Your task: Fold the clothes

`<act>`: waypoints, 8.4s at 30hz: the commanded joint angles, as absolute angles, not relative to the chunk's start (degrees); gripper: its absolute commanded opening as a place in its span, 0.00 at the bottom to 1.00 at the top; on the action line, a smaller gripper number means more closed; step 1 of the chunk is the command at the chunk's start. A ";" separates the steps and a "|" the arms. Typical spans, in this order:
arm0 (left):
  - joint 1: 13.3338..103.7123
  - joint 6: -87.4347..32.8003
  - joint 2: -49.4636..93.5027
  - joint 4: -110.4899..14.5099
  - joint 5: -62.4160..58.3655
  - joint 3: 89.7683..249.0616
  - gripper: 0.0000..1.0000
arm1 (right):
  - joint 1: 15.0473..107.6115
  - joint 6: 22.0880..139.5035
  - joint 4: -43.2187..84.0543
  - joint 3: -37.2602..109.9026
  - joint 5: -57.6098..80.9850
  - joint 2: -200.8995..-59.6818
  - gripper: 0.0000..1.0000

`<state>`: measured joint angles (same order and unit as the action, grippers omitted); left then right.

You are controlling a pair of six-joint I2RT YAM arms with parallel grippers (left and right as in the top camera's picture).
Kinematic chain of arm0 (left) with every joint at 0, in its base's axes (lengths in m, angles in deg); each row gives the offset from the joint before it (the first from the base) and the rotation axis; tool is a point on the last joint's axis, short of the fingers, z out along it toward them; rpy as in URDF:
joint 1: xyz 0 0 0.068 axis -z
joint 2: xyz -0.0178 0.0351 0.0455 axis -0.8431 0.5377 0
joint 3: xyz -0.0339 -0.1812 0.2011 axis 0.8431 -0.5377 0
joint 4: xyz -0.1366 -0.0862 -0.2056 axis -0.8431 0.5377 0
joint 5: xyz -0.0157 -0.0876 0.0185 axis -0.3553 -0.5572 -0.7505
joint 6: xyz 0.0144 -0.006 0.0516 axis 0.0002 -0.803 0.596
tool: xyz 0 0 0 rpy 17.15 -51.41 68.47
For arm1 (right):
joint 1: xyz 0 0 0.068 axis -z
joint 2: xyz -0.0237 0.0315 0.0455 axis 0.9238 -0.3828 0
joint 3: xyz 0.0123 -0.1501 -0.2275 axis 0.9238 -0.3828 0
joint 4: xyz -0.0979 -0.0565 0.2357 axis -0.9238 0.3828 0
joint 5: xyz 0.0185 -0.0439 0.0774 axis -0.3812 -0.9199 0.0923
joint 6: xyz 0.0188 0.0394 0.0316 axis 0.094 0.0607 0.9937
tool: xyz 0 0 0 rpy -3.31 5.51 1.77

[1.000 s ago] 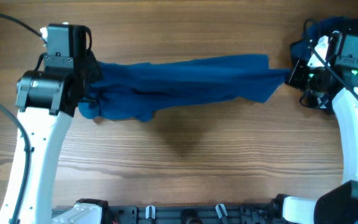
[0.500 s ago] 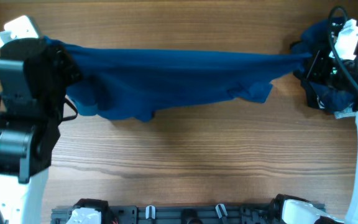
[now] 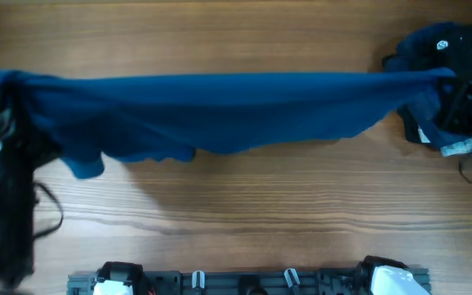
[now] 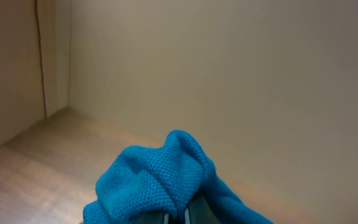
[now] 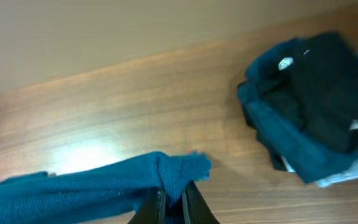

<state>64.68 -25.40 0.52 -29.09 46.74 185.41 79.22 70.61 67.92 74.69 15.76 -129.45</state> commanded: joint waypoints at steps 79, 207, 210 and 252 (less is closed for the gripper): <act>62.10 -19.74 70.55 -69.44 55.07 187.86 0.04 | 73.27 72.82 39.20 89.73 12.68 -197.86 0.04; 74.14 -53.08 32.04 -37.88 28.47 126.62 0.23 | 78.00 78.41 38.99 7.63 16.86 -136.09 0.46; 73.31 -53.08 32.04 -39.00 29.34 126.62 0.09 | 78.00 79.11 39.05 7.35 15.59 -136.09 0.45; 69.18 -54.23 25.70 -38.73 34.04 134.97 0.04 | 78.00 80.71 37.28 5.05 15.22 -136.20 0.43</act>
<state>69.46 -56.88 29.27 -39.74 32.64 131.30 78.35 79.57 36.87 5.21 16.46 -135.48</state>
